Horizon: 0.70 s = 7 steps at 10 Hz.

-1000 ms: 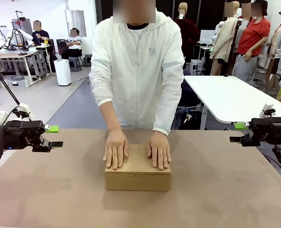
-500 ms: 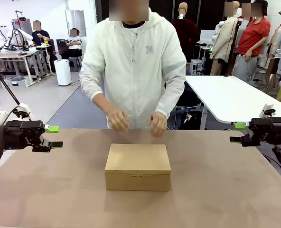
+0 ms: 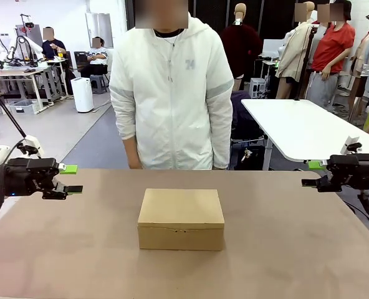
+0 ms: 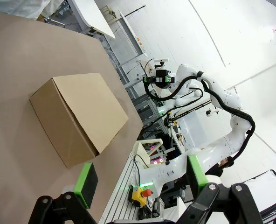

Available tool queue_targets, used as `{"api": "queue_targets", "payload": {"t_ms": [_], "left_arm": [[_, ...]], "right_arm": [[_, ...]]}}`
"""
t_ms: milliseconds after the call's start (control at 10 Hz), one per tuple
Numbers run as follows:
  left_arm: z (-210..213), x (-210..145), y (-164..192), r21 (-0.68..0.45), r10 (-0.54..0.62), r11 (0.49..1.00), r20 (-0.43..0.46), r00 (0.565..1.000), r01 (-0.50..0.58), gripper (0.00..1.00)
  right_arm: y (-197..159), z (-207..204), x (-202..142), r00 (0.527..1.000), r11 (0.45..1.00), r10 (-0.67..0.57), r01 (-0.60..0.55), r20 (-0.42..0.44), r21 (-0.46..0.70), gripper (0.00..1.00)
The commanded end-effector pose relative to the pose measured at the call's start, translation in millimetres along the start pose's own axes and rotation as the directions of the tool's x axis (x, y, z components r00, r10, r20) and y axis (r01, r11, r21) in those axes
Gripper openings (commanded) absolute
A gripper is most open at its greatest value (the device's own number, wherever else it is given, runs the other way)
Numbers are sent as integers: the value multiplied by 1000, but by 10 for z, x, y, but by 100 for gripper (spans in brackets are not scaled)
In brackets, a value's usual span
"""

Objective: Pack the items into the box.
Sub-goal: Close the Mailer Box.

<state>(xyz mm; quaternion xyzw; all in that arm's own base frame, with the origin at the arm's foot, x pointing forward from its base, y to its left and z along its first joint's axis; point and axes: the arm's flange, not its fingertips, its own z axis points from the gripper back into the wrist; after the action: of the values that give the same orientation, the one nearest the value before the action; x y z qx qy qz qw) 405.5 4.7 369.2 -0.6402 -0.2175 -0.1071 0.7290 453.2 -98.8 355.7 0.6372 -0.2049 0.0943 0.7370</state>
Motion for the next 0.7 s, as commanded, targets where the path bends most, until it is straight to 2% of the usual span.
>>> {"api": "queue_targets", "payload": {"t_ms": [0, 600], "left_arm": [[0, -2, -8, 3, -17, 1000, 11, 1000, 17, 100], [0, -2, -8, 3, -17, 1000, 11, 1000, 17, 100]], "right_arm": [[47, 6, 43, 1000, 1000, -2, 2, -15, -9, 100], [47, 6, 43, 1000, 1000, -2, 2, -15, -9, 100]]}}
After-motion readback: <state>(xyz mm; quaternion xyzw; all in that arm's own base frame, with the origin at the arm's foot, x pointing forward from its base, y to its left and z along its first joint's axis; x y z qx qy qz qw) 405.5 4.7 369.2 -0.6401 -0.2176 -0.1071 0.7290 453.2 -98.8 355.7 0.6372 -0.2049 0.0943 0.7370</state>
